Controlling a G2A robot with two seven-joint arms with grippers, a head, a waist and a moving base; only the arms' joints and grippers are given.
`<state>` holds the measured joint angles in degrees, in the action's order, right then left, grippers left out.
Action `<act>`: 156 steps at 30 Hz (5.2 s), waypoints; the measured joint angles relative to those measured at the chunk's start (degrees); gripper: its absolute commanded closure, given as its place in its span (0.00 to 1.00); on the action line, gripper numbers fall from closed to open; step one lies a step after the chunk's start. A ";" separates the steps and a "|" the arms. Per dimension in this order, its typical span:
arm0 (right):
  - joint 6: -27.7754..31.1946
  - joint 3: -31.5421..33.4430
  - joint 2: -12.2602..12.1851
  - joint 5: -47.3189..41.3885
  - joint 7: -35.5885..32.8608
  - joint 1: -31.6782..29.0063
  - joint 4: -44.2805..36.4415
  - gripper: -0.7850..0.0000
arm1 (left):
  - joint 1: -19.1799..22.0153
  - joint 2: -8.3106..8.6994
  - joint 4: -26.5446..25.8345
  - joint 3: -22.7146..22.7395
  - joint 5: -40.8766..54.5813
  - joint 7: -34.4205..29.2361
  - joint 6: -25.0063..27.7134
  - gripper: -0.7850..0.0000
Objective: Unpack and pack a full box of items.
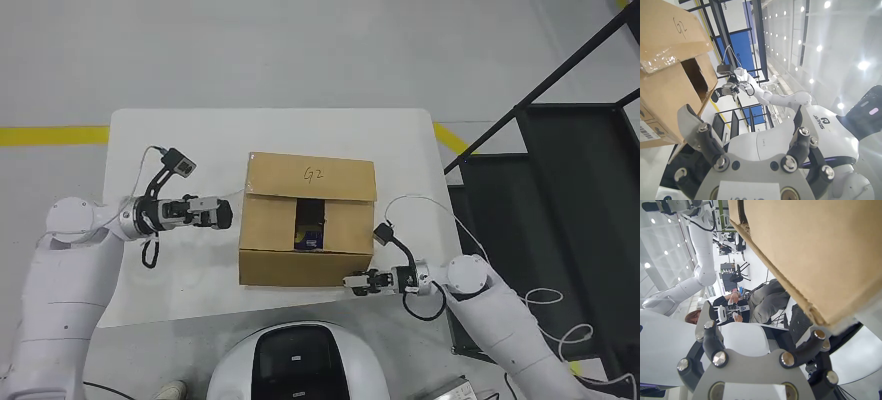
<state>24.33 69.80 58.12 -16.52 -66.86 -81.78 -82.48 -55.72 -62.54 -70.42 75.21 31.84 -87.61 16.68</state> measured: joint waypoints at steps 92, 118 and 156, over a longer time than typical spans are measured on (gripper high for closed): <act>-1.72 12.60 -0.72 -25.50 -11.29 4.10 12.47 0.00 | 40.26 -19.67 60.13 -32.04 -16.98 44.66 14.54 0.00; -18.07 -9.32 3.19 -1.52 8.43 18.77 -1.08 0.00 | 14.96 1.87 14.93 -9.03 -1.93 10.98 11.01 0.00; -15.61 -23.97 9.52 -8.17 8.21 29.66 1.60 0.00 | 9.14 4.82 7.03 -2.22 -15.47 28.29 17.63 0.00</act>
<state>8.72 45.83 67.64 -24.69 -58.64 -52.13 -80.88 -46.58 -57.72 -63.39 72.99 16.38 -59.32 34.31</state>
